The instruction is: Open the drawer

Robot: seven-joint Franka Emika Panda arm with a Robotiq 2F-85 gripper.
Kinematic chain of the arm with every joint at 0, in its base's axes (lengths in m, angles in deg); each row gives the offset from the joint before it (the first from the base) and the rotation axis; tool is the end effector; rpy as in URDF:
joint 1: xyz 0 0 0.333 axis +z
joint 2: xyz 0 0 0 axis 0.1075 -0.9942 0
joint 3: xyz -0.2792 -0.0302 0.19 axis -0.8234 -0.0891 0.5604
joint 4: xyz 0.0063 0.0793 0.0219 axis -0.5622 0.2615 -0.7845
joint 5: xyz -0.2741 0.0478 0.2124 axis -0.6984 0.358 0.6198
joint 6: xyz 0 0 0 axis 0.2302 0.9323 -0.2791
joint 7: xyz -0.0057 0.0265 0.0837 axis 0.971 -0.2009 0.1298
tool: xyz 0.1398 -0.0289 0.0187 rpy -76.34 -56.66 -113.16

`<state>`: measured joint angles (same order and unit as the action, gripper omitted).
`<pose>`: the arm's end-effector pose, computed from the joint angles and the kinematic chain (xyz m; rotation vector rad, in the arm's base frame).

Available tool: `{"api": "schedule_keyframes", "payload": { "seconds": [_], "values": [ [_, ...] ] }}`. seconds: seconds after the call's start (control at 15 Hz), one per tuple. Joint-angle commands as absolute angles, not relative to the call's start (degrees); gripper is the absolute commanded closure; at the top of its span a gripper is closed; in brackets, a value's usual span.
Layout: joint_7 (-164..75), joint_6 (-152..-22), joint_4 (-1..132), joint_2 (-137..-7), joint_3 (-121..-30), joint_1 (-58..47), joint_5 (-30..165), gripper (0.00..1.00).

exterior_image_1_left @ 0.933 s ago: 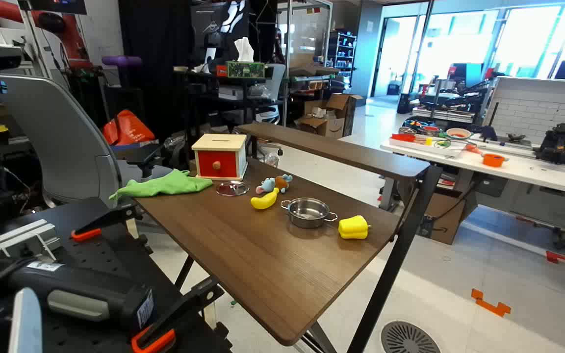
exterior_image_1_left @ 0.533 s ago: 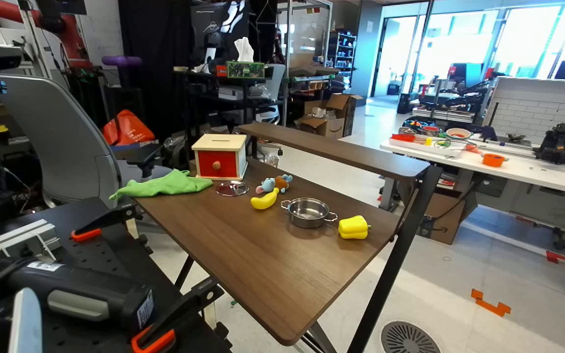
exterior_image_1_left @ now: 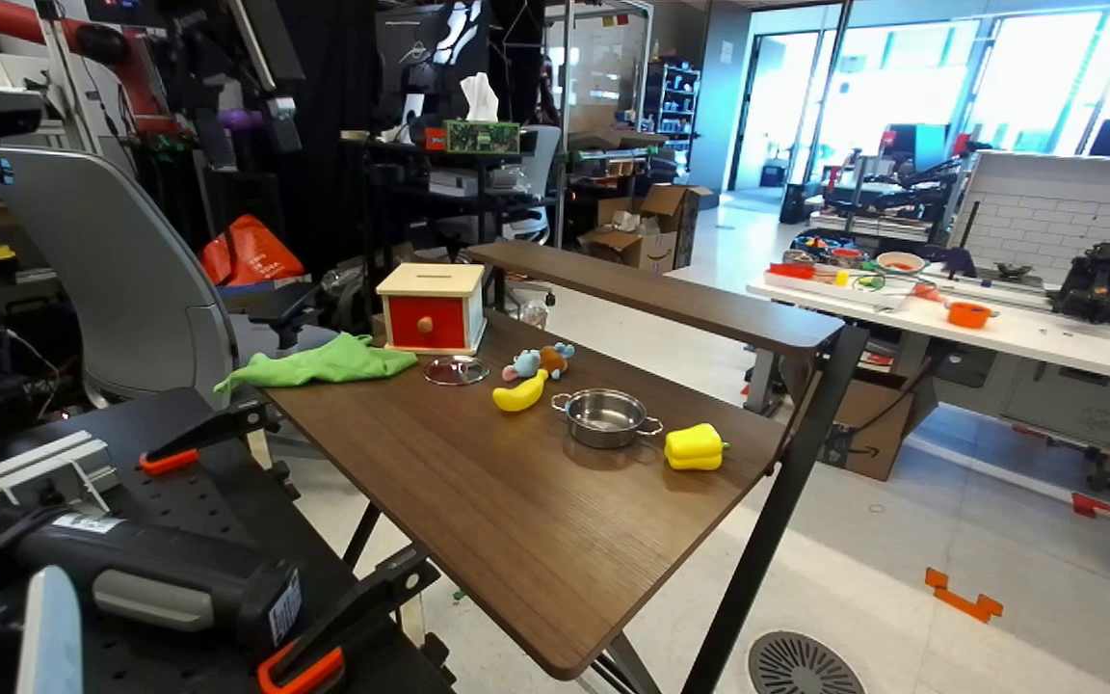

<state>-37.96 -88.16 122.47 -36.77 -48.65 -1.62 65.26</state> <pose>0.3425 0.1705 0.3793 2.9346 0.4922 0.1930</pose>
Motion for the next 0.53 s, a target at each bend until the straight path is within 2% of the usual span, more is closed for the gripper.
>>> {"api": "schedule_keyframes", "payload": {
  "seconds": [0.0,0.13,0.2,0.47],
  "values": [
    [-35.8,-95.7,114.7,-51.7,-45.7,-6.9,54.8,0.00],
    [-34.9,-97.9,110.1,-59.1,-46.2,-7.7,50.3,0.00],
    [-33.5,-98.6,107.6,-62.9,-50.8,-3.6,47.2,0.00],
    [-33.7,-99.6,95.8,-77.4,-57.6,3.0,44.8,0.00]
  ]
}}
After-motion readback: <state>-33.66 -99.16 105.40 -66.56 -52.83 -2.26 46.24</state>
